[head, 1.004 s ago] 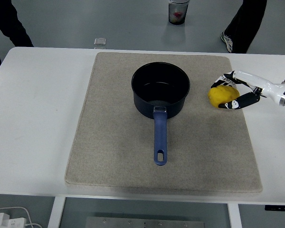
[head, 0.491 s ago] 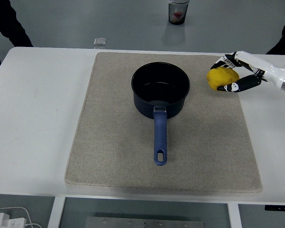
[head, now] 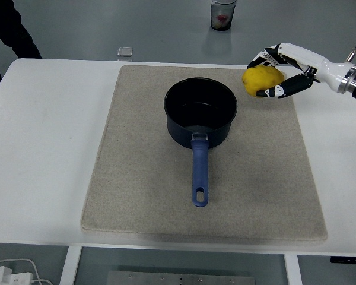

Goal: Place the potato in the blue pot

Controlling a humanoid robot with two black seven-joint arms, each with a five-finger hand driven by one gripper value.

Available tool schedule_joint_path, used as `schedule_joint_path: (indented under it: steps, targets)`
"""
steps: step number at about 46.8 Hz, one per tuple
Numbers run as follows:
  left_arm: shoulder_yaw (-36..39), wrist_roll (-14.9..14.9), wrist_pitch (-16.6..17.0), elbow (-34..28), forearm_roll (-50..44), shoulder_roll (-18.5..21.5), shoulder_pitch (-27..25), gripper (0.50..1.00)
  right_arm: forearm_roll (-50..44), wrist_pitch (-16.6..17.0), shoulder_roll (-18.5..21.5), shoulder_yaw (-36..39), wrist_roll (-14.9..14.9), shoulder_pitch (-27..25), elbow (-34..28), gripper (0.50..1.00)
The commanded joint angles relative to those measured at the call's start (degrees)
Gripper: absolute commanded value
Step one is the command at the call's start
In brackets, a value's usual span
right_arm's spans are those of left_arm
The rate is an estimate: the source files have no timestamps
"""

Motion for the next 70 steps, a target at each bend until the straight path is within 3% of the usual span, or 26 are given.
schedule_joint_path:
  steps: [1,18,41,70]
  targets:
    - [0.0,0.0,0.0,0.0,0.0,0.0,0.0,0.996,0.0,0.0,1.5,-1.3,0.0,1.0,-0.4,0.5]
    - [0.0,0.0,0.0,0.0,0.0,0.0,0.0,0.996,1.6,-0.1,7.9,-4.3,0.0,4.2,-4.3,0.5]
    - [0.0,0.0,0.0,0.0,0.0,0.0,0.0,0.996,1.6,-0.4,18.8,-4.2,0.0,4.0,-12.2,0.5]
    - [0.0,0.0,0.0,0.0,0.0,0.0,0.0,0.996,1.5,-1.0,22.8,-3.5,0.0,1.3,-14.6,0.5]
